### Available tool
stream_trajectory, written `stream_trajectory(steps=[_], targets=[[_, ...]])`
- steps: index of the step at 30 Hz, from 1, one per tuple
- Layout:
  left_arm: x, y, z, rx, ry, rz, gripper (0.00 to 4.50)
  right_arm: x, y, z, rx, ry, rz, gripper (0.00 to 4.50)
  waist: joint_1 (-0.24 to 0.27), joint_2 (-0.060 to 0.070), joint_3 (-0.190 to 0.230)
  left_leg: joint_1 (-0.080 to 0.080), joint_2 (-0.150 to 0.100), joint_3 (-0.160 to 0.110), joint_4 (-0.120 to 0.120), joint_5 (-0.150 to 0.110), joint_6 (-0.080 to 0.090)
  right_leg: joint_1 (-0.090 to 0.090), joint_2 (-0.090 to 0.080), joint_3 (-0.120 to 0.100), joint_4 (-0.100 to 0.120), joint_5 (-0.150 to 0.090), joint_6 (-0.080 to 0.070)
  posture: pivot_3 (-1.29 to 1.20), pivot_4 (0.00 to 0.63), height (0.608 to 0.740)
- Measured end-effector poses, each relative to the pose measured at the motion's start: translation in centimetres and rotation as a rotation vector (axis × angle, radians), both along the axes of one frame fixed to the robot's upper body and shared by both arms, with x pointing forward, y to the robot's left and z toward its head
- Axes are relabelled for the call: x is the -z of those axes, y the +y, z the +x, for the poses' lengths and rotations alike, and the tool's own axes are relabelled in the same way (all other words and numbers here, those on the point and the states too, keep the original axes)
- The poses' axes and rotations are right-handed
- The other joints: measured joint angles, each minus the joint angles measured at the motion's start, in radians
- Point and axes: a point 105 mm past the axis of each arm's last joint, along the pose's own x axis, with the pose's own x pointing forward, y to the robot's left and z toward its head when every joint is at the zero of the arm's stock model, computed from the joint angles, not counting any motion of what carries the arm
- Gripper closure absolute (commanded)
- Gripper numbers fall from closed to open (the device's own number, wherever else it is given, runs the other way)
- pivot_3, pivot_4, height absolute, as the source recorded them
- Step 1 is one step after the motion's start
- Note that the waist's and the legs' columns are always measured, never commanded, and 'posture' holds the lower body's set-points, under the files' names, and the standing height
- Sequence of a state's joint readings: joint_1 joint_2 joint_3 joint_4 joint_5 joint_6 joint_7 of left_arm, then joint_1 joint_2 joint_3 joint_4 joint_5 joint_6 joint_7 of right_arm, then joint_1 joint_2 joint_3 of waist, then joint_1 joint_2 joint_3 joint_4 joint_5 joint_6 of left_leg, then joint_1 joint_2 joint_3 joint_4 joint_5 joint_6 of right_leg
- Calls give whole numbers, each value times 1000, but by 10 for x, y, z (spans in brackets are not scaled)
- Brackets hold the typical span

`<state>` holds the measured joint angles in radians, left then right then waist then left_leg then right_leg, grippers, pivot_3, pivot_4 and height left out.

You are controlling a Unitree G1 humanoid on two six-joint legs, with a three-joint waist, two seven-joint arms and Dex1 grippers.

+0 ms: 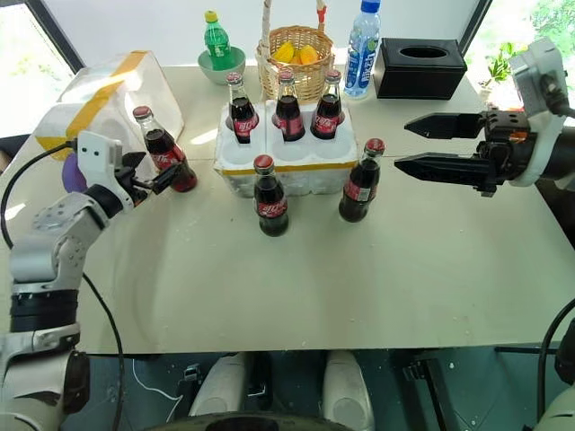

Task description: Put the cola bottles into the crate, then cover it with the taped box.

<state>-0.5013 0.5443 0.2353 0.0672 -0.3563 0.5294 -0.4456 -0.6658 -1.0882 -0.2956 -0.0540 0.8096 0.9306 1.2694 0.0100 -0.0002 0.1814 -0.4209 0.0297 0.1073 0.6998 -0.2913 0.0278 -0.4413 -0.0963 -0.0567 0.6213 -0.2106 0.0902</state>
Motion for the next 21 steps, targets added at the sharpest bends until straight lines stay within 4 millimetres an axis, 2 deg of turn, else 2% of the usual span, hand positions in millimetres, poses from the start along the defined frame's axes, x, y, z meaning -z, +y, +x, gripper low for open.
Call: stream_trajectory(steps=[7, 10, 12, 16, 21], targets=[[10, -10, 25, -10, 25, 18, 15, -1, 7, 0, -9, -1, 21, 58, 6, 0, 0, -1, -1, 0, 1, 0, 0, 1, 0, 0, -1, 0, 1, 0, 150, 740], [9, -13, 33, 3, 18, 33, 866, -2, 8, 2, 5, -6, 31, 0, 3, -1, 0, -1, -1, 0, 1, 0, 0, 1, 0, 0, -1, 1, 1, 0, 150, 740], [9, -15, 33, 25, 13, 44, 1752, -2, 8, 3, 11, -6, 40, 0, 3, -1, 0, -1, -1, 0, 1, 0, 0, 0, 0, 0, -1, 1, 1, 0, 150, 740], [9, -15, 30, 58, 16, 58, 1763, -1, 12, 3, 9, -9, 48, 0, 3, -1, 0, -1, 0, 0, 1, 0, 0, 0, 0, 0, -1, 1, 1, 0, 150, 740], [8, -6, 9, 126, 46, 104, 1763, 2, 11, 2, 23, -8, 49, 0, -1, -1, 0, -1, 1, 0, 1, 0, 0, 0, 0, 0, -2, 1, 1, 0, 150, 740]])
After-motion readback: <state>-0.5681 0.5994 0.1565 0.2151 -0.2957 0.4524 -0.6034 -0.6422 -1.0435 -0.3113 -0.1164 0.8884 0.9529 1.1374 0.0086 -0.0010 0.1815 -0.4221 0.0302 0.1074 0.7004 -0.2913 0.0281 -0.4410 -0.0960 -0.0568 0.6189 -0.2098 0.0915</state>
